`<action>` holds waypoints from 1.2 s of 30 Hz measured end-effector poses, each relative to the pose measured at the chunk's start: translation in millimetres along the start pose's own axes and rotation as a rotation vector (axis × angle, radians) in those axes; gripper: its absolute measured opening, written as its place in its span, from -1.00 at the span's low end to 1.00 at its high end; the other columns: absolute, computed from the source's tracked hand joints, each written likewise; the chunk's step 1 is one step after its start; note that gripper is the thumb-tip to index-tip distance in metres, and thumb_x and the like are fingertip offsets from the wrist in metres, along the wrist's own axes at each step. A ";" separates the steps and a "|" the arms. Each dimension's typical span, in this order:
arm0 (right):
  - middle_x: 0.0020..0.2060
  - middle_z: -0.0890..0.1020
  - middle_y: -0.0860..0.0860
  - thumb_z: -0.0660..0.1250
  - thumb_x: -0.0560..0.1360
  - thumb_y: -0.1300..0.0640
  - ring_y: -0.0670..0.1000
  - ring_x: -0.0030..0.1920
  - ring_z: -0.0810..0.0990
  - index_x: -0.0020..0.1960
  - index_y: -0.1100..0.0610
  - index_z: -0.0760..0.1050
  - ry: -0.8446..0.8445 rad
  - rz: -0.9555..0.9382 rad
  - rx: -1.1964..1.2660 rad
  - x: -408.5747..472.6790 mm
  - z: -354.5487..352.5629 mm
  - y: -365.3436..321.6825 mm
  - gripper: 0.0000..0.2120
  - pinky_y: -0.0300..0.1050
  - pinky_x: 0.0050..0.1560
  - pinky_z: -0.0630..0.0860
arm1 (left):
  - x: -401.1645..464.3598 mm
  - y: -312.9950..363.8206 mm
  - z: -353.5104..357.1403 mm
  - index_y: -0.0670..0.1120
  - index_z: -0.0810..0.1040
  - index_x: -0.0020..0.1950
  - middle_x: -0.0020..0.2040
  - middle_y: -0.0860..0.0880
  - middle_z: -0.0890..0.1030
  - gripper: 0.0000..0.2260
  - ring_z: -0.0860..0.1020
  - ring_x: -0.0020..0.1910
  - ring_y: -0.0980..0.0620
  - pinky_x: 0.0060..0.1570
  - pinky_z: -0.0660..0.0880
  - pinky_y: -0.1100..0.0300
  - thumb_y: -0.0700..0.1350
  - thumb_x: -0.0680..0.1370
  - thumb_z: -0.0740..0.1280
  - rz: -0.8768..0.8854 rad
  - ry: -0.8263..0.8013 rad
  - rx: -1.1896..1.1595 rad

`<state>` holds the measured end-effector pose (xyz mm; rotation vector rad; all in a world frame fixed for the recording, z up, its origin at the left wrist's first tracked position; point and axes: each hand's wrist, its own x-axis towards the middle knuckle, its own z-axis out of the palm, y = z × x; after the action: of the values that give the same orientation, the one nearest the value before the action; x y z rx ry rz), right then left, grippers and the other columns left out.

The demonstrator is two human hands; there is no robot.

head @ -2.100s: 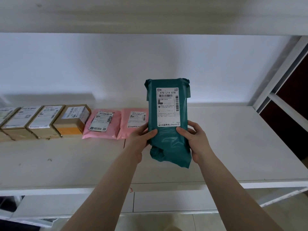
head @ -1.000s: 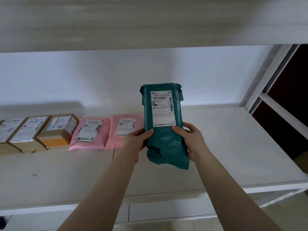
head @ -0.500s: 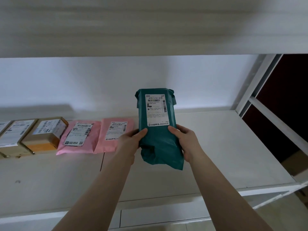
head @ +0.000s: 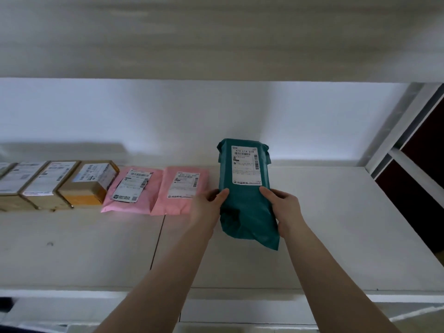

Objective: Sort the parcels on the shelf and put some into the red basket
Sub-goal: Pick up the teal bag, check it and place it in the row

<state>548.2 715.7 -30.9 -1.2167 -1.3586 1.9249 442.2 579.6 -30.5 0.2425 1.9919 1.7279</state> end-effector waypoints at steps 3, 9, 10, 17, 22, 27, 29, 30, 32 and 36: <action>0.06 0.67 0.14 0.52 0.43 0.08 0.10 -0.05 0.65 0.27 0.27 0.55 0.016 0.020 -0.045 10.6 6.2 6.7 -0.52 0.05 0.05 0.62 | 3.8 -7.9 0.9 -0.15 0.49 0.38 0.24 -0.08 0.61 -0.56 0.57 -0.03 0.07 -0.10 0.49 0.31 -0.01 0.54 0.38 -0.014 0.003 0.019; 0.07 0.69 0.16 0.54 0.41 0.02 0.16 -0.01 0.67 0.24 0.27 0.58 0.017 0.034 -0.158 29.3 20.7 28.8 -0.51 0.12 0.11 0.63 | 1.3 -28.5 -1.6 -0.17 0.53 0.31 0.19 -0.11 0.62 -0.65 0.59 0.04 -0.02 0.09 0.55 0.11 -0.12 0.54 0.38 0.000 0.040 0.038; 0.05 0.70 0.16 0.54 0.41 0.02 0.15 -0.02 0.68 0.22 0.27 0.60 0.015 0.033 -0.180 31.0 22.5 31.9 -0.52 0.10 0.09 0.63 | -0.8 -30.8 -2.1 -0.16 0.53 0.30 0.17 -0.09 0.62 -0.67 0.58 0.06 -0.03 0.14 0.54 0.05 -0.13 0.55 0.38 0.009 0.049 0.050; 0.09 0.68 0.14 0.53 0.40 -0.06 0.13 0.01 0.66 0.28 0.26 0.56 0.020 0.014 -0.267 38.5 26.4 45.8 -0.43 0.08 0.11 0.62 | 1.5 -37.5 -3.9 -0.03 0.54 0.30 0.21 0.01 0.57 -0.62 0.51 0.14 0.02 0.20 0.45 0.15 -0.02 0.50 0.41 0.235 0.163 0.498; 0.29 0.58 0.14 0.44 0.49 -0.04 0.12 0.15 0.59 0.45 0.21 0.40 0.048 -0.082 -0.386 35.9 29.9 42.6 -0.38 0.04 0.20 0.55 | 17.1 -20.4 -34.1 0.01 0.51 0.34 0.34 -0.01 0.51 -0.63 0.40 0.32 -0.08 0.27 0.30 0.07 0.04 0.55 0.33 0.461 0.426 0.807; 0.33 0.54 0.11 0.39 0.55 0.06 0.12 0.24 0.56 0.48 0.16 0.37 -0.011 -0.194 -0.399 30.2 36.6 42.5 -0.46 0.07 0.27 0.51 | 58.2 -25.0 -77.4 0.09 0.22 0.54 0.59 -0.11 0.10 -0.46 -0.06 0.58 -0.18 0.50 -0.14 -0.16 0.18 0.58 0.20 0.187 0.419 0.885; 0.33 0.55 0.10 0.38 0.56 0.05 0.10 0.25 0.55 0.48 0.15 0.37 -0.032 -0.233 -0.439 27.5 41.7 44.5 -0.47 0.07 0.29 0.50 | 62.8 -29.2 -80.5 0.06 0.19 0.55 0.59 -0.15 0.09 -0.44 -0.06 0.57 -0.20 0.50 -0.11 -0.18 0.18 0.59 0.18 0.155 0.370 0.886; 0.35 0.54 0.09 0.37 0.56 0.05 0.10 0.27 0.54 0.49 0.15 0.35 -0.038 -0.241 -0.449 26.6 43.7 45.7 -0.46 0.08 0.31 0.49 | 62.2 -31.4 -79.1 0.05 0.20 0.55 0.58 -0.17 0.10 -0.45 -0.03 0.57 -0.22 0.51 -0.08 -0.19 0.18 0.59 0.18 0.151 0.351 0.896; 0.37 0.52 0.09 0.38 0.56 0.09 0.10 0.31 0.52 0.51 0.14 0.33 -0.065 -0.240 -0.458 25.3 48.7 48.3 -0.44 0.07 0.34 0.47 | 59.1 -36.2 -75.0 0.04 0.22 0.54 0.57 -0.18 0.14 -0.46 0.02 0.56 -0.23 0.50 -0.02 -0.20 0.17 0.59 0.18 0.141 0.332 0.886; 0.37 0.51 0.09 0.38 0.55 0.16 0.10 0.32 0.51 0.52 0.14 0.32 -0.100 -0.238 -0.492 26.7 55.9 50.5 -0.44 0.00 0.32 0.46 | 54.1 -41.0 -70.3 0.05 0.25 0.53 0.57 -0.18 0.15 -0.47 0.02 0.56 -0.24 0.52 -0.02 -0.15 0.15 0.58 0.21 0.138 0.351 0.825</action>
<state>491.9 689.9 -81.3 -1.1102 -2.0119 1.5519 369.9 534.0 -77.7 0.3677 2.9295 0.9617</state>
